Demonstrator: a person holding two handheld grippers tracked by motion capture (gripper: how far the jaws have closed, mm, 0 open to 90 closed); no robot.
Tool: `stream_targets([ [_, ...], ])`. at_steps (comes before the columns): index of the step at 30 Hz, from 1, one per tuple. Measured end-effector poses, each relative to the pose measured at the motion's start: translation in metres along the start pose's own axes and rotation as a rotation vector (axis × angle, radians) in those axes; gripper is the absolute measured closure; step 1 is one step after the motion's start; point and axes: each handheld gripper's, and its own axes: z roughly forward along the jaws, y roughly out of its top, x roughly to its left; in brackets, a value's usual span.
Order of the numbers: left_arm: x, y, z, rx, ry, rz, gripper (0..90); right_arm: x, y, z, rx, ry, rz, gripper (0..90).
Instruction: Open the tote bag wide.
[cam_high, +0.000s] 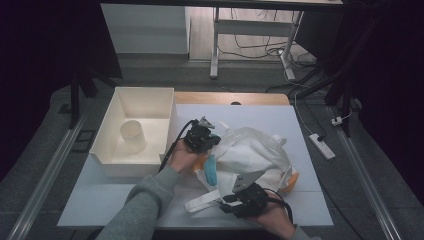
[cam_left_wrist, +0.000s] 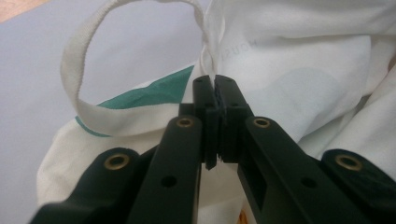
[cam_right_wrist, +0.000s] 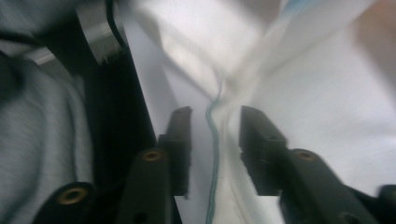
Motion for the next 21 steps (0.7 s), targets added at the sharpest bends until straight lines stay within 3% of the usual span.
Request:
stream_targets([
  [3, 0.001, 0.000, 0.000, -0.001, -0.006, 0.000, 87.8, -0.008, 0.007, -0.025, -0.061, -0.080, 0.004, 54.3],
  [5, 0.000, 0.000, 0.000, -0.002, -0.006, 0.000, 87.8, -0.018, 0.008, -0.036, -0.087, -0.122, 0.032, 50.9],
  [9, 0.000, -0.001, 0.000, 0.000, -0.007, 0.007, 87.7, -0.037, 0.011, -0.050, -0.131, -0.160, 0.071, 47.8],
  [13, 0.001, -0.001, 0.001, 0.001, -0.010, 0.008, 87.7, -0.057, 0.017, -0.039, -0.064, -0.218, 0.077, 41.7],
  [16, 0.000, -0.001, 0.000, 0.000, -0.010, 0.008, 87.7, -0.067, 0.022, -0.018, 0.009, -0.182, 0.078, 39.8],
  [21, 0.001, -0.001, 0.001, -0.001, -0.012, 0.005, 87.7, -0.071, 0.030, 0.014, 0.125, -0.152, 0.034, 37.7],
])
